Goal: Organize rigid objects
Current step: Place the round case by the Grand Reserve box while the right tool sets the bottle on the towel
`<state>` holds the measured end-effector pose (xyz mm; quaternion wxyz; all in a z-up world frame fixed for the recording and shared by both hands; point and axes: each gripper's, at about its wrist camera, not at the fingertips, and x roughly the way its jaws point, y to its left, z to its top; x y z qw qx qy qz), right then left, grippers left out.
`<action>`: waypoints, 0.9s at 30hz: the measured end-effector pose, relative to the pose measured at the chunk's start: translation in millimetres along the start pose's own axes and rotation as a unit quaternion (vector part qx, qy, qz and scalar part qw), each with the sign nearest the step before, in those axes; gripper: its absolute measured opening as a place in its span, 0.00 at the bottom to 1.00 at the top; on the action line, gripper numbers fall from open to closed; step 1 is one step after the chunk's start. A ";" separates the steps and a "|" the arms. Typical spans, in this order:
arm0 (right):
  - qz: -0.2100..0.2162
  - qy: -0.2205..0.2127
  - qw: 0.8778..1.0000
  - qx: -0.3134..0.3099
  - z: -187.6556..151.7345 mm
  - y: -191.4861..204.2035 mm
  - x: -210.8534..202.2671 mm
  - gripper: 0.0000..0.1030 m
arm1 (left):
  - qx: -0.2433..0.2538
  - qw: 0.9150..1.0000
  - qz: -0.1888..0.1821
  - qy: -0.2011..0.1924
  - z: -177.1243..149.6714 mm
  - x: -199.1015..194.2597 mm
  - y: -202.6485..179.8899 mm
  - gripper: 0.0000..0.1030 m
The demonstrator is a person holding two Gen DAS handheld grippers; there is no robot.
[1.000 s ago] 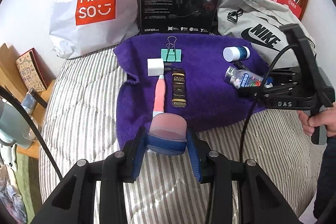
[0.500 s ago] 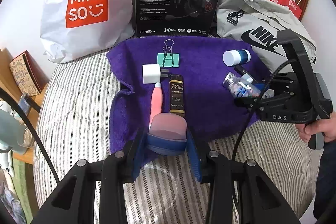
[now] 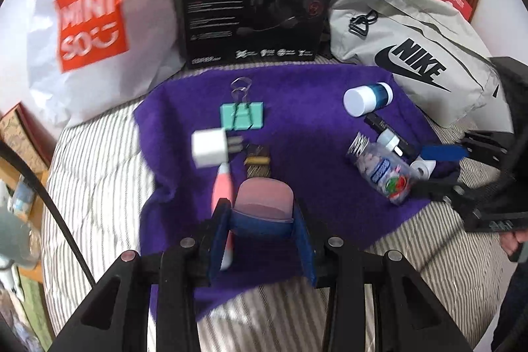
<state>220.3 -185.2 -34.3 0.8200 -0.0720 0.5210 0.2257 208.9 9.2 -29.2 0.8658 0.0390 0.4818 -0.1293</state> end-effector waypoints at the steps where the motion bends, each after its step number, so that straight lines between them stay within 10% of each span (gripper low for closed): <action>1: 0.001 -0.003 1.000 0.002 -2.3 -0.2 -3.9 0.59 | 0.005 1.000 -0.002 0.003 3.7 4.5 -2.9 0.35; 27: 0.006 -0.026 0.995 0.099 -61.1 -22.0 -34.8 0.62 | 0.053 0.998 0.009 0.043 25.6 64.6 -45.8 0.38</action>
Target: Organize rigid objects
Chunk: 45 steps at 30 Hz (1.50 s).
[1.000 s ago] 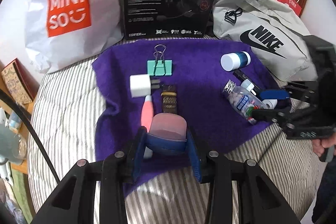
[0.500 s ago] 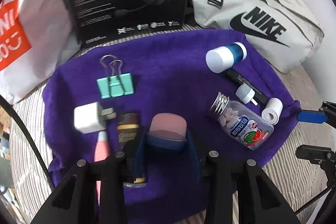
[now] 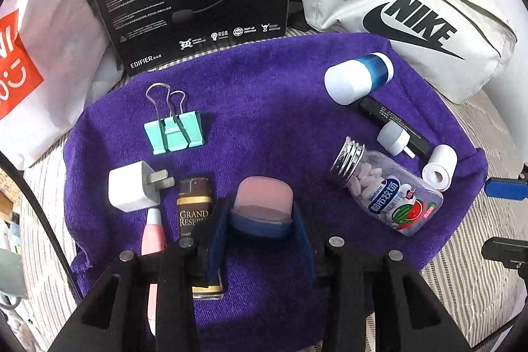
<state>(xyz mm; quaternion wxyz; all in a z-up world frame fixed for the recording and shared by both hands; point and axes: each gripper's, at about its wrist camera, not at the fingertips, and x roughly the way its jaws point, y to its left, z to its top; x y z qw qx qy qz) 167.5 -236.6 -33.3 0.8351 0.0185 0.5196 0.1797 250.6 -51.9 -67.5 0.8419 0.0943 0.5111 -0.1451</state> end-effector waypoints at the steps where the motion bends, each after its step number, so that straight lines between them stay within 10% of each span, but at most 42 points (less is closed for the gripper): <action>1: 0.001 -0.001 1.000 0.002 -0.5 0.1 -0.8 0.62 | 0.000 1.000 0.000 0.000 -1.3 -1.4 -0.5 0.41; 24: -0.050 -0.005 0.997 0.063 -7.9 2.6 8.5 0.77 | -0.070 0.997 0.007 -0.007 -50.5 -73.8 -5.0 0.88; 26: -0.064 -0.008 0.996 0.062 -10.9 7.5 1.0 0.90 | -0.083 0.996 0.006 -0.015 -60.9 -84.3 -4.0 0.91; 45: -0.114 -0.041 0.992 0.039 -62.0 60.4 -84.9 1.00 | -0.154 0.984 0.069 -0.060 -137.9 -161.7 -18.3 0.99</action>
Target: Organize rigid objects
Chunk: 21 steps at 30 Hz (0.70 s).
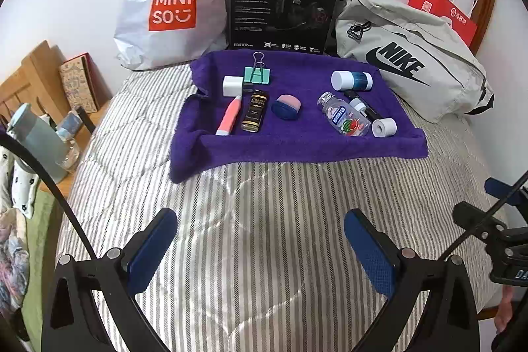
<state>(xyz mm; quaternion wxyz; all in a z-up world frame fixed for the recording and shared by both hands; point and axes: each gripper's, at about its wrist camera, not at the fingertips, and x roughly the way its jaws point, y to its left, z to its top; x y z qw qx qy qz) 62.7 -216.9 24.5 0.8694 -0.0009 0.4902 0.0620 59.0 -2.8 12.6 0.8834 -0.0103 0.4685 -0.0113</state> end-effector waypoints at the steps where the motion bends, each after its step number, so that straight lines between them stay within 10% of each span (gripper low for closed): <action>1: 0.003 -0.003 1.000 0.000 -1.4 0.8 -3.5 1.00 | -0.001 1.000 0.002 -0.002 -1.1 -1.7 -0.4 0.99; 21: -0.004 -0.006 1.000 -0.005 -13.9 7.3 -15.3 1.00 | 0.006 1.000 -0.006 -0.018 -7.9 -27.5 -4.0 0.99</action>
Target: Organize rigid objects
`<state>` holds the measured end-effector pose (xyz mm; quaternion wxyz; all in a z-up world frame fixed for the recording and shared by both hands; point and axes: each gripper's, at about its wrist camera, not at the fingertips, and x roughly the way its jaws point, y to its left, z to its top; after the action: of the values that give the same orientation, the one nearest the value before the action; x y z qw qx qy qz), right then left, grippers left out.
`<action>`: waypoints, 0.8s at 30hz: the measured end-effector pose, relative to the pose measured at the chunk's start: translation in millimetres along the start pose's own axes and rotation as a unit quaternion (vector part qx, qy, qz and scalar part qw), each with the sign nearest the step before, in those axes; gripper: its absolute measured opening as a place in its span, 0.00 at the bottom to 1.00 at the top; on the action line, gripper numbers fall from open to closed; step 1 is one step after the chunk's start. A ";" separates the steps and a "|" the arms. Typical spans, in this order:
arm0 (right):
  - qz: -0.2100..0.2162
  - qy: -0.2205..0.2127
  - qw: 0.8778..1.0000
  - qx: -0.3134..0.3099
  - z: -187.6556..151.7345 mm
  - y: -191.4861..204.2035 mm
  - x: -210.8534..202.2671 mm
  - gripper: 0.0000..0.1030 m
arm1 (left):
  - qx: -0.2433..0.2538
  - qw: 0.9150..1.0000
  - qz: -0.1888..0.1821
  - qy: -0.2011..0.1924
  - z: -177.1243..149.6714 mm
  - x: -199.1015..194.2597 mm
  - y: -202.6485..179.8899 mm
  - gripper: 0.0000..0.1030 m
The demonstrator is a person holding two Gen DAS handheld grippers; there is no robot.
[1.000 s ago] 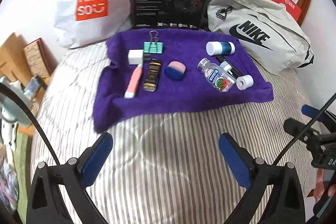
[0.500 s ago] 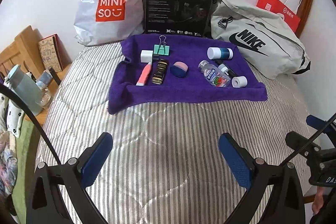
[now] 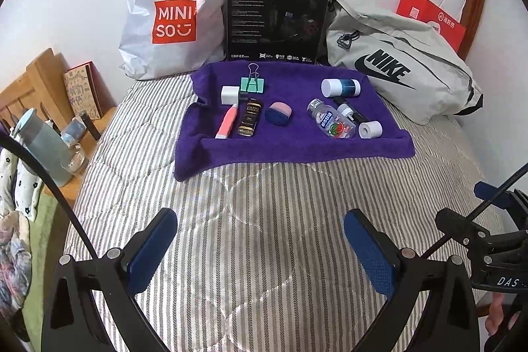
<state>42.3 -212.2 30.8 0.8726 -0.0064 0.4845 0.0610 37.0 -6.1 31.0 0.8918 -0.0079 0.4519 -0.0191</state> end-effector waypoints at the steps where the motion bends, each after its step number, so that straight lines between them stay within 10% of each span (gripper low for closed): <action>1: 0.000 0.001 1.000 0.000 -0.1 0.2 0.0 1.00 | -0.001 1.000 0.000 0.000 0.3 -0.3 0.7 0.99; 24: 0.002 0.003 1.000 -0.004 -1.4 3.1 -0.2 1.00 | -0.009 1.000 -0.002 -0.002 -1.3 -5.9 8.5 0.99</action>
<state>40.6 -209.2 30.3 0.8710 -0.0089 0.4870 0.0642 32.7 2.6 34.7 0.8924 -0.0163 0.4506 -0.0167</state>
